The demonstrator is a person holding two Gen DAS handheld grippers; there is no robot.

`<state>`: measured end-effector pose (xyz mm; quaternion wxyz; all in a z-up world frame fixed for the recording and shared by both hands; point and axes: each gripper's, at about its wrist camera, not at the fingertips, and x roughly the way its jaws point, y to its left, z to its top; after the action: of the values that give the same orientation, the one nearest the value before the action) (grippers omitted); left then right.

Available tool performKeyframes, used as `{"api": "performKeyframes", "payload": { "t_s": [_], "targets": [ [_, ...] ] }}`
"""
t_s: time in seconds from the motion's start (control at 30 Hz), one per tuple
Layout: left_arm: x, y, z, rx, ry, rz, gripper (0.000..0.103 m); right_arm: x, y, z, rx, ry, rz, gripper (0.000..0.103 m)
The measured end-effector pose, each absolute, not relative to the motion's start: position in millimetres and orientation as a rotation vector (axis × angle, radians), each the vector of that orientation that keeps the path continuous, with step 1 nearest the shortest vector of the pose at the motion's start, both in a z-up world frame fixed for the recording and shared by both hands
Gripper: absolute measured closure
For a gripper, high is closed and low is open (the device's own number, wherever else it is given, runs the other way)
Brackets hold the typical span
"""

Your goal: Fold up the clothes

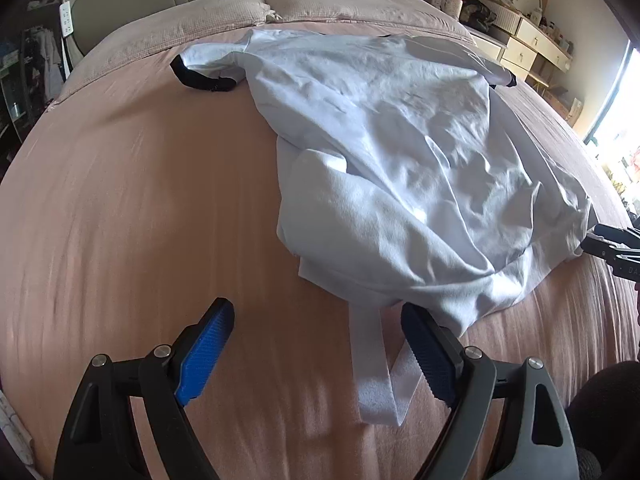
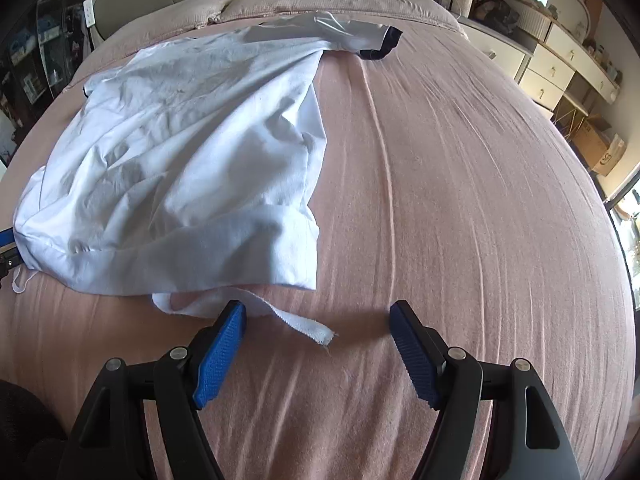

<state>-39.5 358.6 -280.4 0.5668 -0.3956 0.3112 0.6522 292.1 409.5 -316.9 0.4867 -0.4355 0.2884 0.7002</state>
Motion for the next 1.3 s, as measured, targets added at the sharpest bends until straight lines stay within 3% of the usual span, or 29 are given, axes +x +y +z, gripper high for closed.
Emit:
{"api": "performKeyframes", "payload": {
  "t_s": [0.3, 0.57, 0.67, 0.73, 0.77, 0.8, 0.87, 1.07, 1.3],
  "targets": [
    [-40.8, 372.8, -279.2, -0.912, 0.716, 1.601, 0.017, 281.8, 430.0, -316.9, -0.995, 0.705, 1.735, 0.029],
    [-52.6, 379.7, -286.2, -1.041, 0.588, 1.643, 0.017, 277.7, 437.4, -321.8, -0.953, 0.731, 1.751, 0.030],
    [-49.8, 378.9, -285.5, -1.032, 0.578, 1.657, 0.018, 278.3, 438.3, -321.0, -0.938, 0.732, 1.745, 0.036],
    [-49.7, 377.7, -283.6, -1.027, 0.554, 1.671, 0.029, 280.6, 437.6, -319.2, -0.920, 0.731, 1.729, 0.051],
    [-50.5, 377.4, -283.1, -1.035, 0.540, 1.670, 0.044, 283.1, 438.5, -318.5, -0.904, 0.746, 1.721, 0.065],
    [-51.3, 377.0, -282.2, -1.044, 0.529, 1.675, 0.062, 285.2, 439.6, -318.3, -0.886, 0.773, 1.719, 0.072],
    [-52.5, 376.9, -279.1, -1.048, 0.518, 1.695, 0.077, 288.8, 442.0, -317.3, -0.848, 0.833, 1.726, 0.078],
    [-52.5, 379.6, -261.2, -1.030, 0.536, 1.693, 0.080, 286.1, 444.9, -305.8, -0.843, 0.866, 1.710, 0.093],
    [-52.8, 368.2, -238.0, -0.934, 0.599, 1.714, 0.080, 303.7, 444.6, -281.2, -0.727, 0.986, 1.703, 0.095]
  ]
}}
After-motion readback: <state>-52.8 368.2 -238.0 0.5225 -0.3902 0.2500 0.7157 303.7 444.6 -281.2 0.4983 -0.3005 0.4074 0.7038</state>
